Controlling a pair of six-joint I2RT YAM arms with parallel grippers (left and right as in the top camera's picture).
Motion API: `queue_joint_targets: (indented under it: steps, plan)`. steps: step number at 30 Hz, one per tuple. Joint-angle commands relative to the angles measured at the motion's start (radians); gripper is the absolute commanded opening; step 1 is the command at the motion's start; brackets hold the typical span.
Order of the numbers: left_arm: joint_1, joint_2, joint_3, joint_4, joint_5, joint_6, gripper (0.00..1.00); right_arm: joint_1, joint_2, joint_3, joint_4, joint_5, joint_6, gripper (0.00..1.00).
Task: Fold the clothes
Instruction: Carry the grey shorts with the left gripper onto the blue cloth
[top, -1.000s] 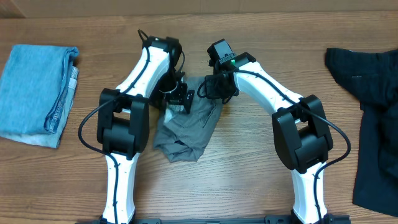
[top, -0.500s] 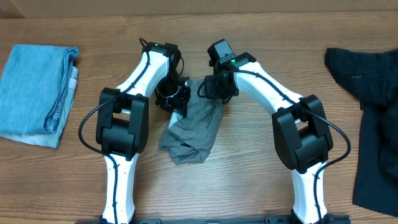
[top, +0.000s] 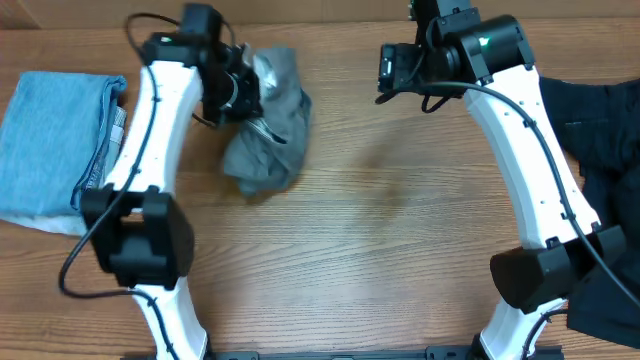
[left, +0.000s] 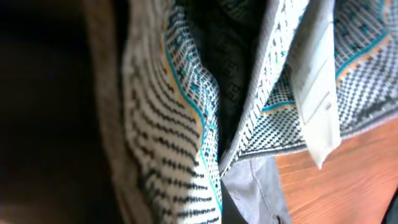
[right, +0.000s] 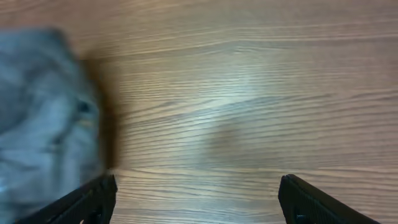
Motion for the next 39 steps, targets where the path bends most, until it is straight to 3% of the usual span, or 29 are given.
queue_joint_targets:
  steps: [1, 4, 9, 13, 15, 19, 23, 26, 28, 34, 39]
  plan:
    - [0.037, -0.048, 0.025, 0.007, 0.010, -0.035, 0.04, -0.013, 0.002, 0.001, -0.009, 0.012, 0.008, 0.87]
    - [0.127, -0.098, 0.027, 0.055, 0.005, -0.063, 0.04, -0.017, 0.002, 0.001, -0.017, 0.024, 0.004, 0.88]
    - [0.410, -0.230, 0.027, 0.116, 0.018, -0.179, 0.04, -0.025, 0.003, 0.001, -0.044, 0.023, -0.023, 0.87]
    - [0.696, -0.233, 0.008, 0.171, 0.196, -0.196, 0.04, -0.025, 0.003, 0.000, -0.074, 0.023, -0.023, 0.87]
    - [0.773, -0.220, -0.045, 0.244, 0.243, -0.192, 0.04, -0.025, 0.003, -0.010, -0.080, 0.023, -0.023, 0.87]
    - [0.799, -0.162, -0.129, 0.500, 0.428, -0.273, 0.04, -0.025, 0.003, -0.043, -0.079, 0.023, -0.023, 0.88]
    - [0.813, -0.088, -0.143, 0.563, 0.432, -0.422, 0.04, -0.025, 0.003, -0.110, -0.066, 0.023, -0.023, 0.87]
    - [0.838, -0.036, -0.145, 0.547, 0.425, -0.433, 0.04, -0.025, 0.003, -0.169, -0.031, 0.023, -0.023, 0.87]
    - [0.852, -0.029, -0.152, 0.545, 0.391, -0.411, 0.04, -0.025, 0.003, -0.177, -0.027, 0.023, -0.023, 0.87]
    - [0.870, -0.025, -0.198, 0.507, 0.093, -0.341, 0.04, -0.025, 0.003, -0.177, -0.048, 0.023, -0.023, 0.87]
    - [0.915, -0.025, -0.308, 0.617, 0.087, -0.331, 0.04, -0.025, 0.003, -0.177, -0.053, 0.023, -0.023, 0.87]
